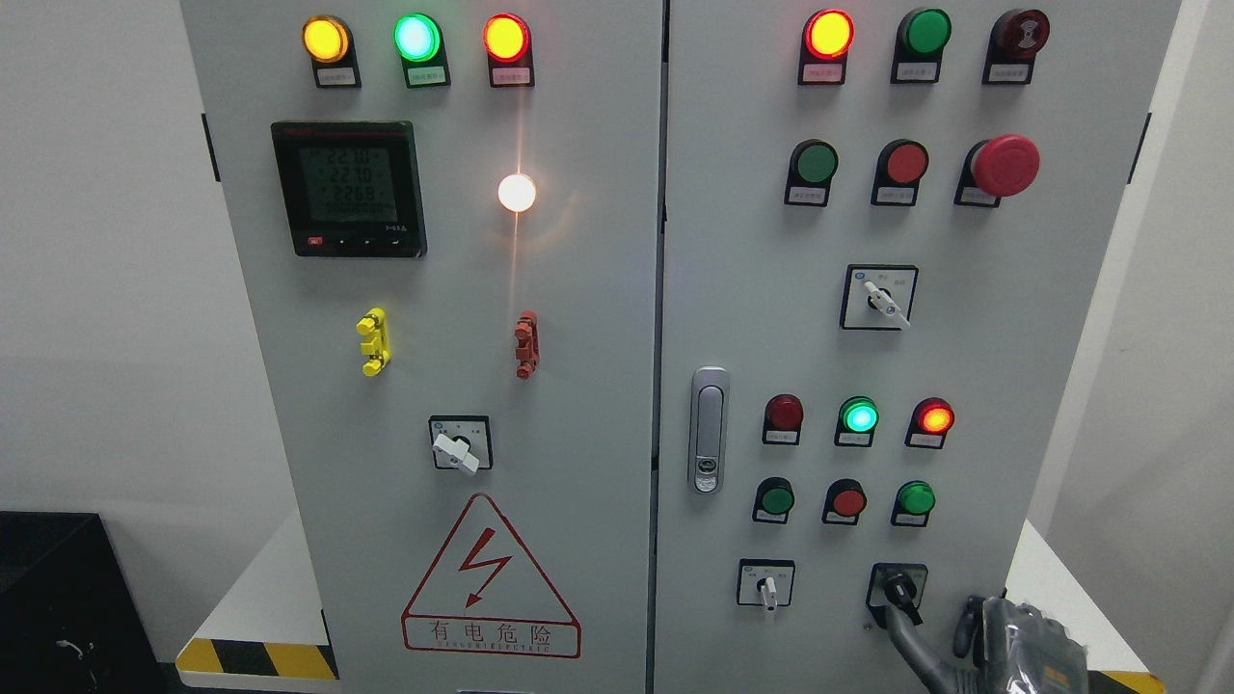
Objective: Flip black knob to close circuit
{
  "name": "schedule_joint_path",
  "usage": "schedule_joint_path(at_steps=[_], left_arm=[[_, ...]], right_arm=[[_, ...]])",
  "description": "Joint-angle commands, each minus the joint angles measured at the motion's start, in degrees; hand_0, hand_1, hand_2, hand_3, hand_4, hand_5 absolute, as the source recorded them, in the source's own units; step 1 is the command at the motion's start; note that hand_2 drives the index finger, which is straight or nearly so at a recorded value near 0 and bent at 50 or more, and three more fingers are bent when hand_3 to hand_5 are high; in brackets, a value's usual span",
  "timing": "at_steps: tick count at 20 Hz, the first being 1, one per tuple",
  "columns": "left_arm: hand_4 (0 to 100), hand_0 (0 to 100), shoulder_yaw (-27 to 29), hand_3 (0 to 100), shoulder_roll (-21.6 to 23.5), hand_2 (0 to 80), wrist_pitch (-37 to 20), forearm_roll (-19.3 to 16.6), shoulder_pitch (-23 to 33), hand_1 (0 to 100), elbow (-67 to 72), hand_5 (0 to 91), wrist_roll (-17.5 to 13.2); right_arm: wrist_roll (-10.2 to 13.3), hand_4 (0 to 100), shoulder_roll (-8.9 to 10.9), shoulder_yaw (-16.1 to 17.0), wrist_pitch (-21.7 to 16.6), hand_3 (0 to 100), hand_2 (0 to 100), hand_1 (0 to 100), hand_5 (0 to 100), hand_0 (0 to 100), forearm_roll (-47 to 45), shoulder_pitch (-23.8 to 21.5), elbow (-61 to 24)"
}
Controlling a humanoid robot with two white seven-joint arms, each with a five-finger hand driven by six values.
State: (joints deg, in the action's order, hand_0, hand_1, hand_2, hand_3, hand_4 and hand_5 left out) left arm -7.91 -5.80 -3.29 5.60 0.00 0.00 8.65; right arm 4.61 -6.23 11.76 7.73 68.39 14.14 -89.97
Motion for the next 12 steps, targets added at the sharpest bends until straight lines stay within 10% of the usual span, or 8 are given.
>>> schedule_joint_path(at_steps=[1, 12], left_arm=[[0, 12, 0.0, 0, 0.0, 0.0, 0.0, 0.0, 1.3, 56, -1.8, 0.0, 0.0], [0, 12, 0.0, 0, 0.0, 0.0, 0.0, 0.0, 1.3, 56, -1.8, 0.0, 0.0]], right_arm=[[-0.4, 90, -0.01, -2.6, -0.2, 100, 84, 9, 98, 0, 0.1, -1.1, -0.6], [0.0, 90, -0.01, -3.1, -3.0, 100, 84, 9, 98, 0, 0.0, -2.8, -2.0]])
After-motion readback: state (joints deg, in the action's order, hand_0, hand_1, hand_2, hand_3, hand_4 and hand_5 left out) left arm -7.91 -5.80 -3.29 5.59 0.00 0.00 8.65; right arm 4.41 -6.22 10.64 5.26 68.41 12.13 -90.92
